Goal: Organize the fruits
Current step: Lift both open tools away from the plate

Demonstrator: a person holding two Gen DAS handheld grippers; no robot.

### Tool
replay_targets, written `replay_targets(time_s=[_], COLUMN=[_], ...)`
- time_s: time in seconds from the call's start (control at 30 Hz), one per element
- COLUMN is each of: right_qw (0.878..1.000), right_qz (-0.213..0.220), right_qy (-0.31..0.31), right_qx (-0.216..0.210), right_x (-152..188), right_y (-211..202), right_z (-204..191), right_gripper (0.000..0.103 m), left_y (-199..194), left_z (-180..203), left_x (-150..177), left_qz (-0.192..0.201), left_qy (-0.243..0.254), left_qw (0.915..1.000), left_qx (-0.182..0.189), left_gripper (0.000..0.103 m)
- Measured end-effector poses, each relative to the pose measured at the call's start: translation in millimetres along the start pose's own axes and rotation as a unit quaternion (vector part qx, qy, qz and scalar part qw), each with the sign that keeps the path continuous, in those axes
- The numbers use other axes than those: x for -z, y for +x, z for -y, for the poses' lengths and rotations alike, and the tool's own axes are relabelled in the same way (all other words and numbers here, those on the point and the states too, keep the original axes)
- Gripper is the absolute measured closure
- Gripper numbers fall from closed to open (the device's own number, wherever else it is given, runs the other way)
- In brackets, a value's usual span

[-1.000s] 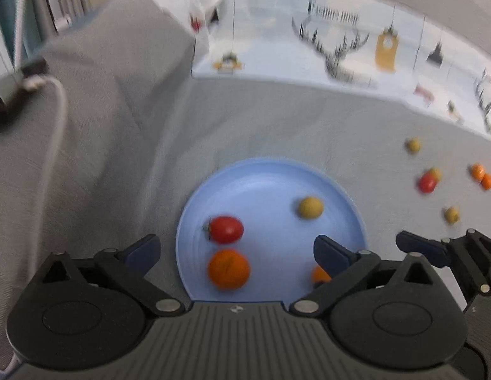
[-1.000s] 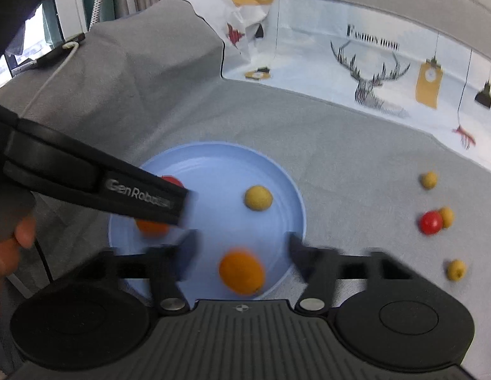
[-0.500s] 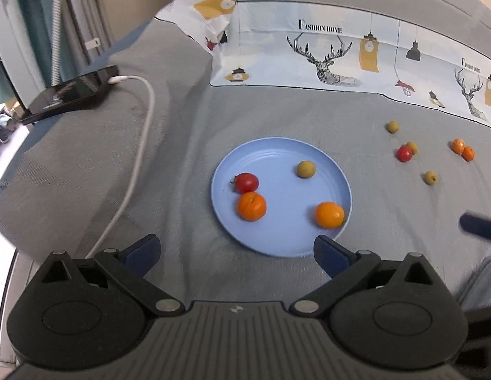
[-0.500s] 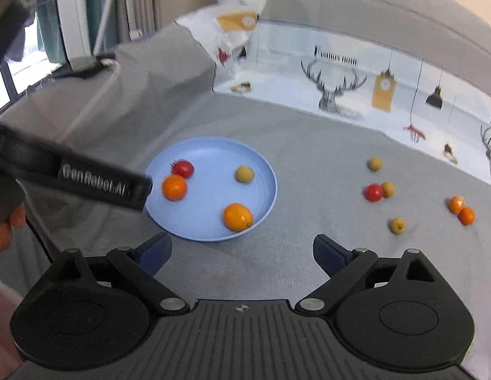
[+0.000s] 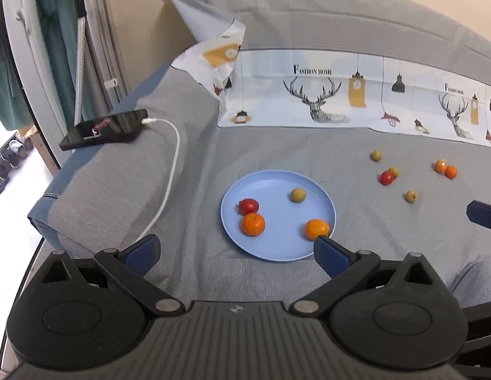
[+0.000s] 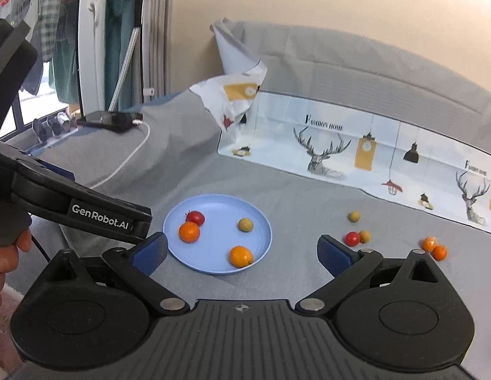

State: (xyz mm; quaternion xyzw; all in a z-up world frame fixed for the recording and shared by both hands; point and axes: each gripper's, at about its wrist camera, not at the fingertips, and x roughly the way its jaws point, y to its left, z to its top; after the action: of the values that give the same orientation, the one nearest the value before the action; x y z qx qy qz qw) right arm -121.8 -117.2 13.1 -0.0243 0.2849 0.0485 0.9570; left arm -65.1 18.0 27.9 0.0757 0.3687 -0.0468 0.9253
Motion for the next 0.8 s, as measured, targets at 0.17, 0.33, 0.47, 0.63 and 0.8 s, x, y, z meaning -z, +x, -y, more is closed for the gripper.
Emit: replay_targets(time_s=[0.17, 0.33, 0.47, 0.63, 0.8], right_qw=[1.000, 1.000, 1.000, 1.000, 1.000], right_qz=[0.001, 0.006, 0.008, 0.008, 0.004], right_qy=[0.004, 0.003, 0.001, 0.000, 0.000], right_qx=[0.005, 0.009, 0.010, 0.011, 0.012], right_x=[2, 3, 2, 2, 2], right_y=[-8, -13, -15, -15, -15], right_z=[-1, -3, -4, -5, -6], right_gripper=[0.001, 0.001, 0.001, 0.001, 0.001], left_y=[-9, -16, -17, -16, -16], left_z=[0, -1, -2, -4, -4], left_x=[2, 3, 3, 4, 4], left_qz=[0.004, 0.015, 0.015, 0.013, 0.012], left_qy=[-0.003, -0.004, -0.004, -0.007, -0.007], left_qw=[1.0000, 0.9999, 0.9999, 0.9999, 0.9999], left_qx=[0.001, -0.001, 0.001, 0.002, 0.003], left_gripper=[0.000, 0.000, 0.000, 0.000, 0.000])
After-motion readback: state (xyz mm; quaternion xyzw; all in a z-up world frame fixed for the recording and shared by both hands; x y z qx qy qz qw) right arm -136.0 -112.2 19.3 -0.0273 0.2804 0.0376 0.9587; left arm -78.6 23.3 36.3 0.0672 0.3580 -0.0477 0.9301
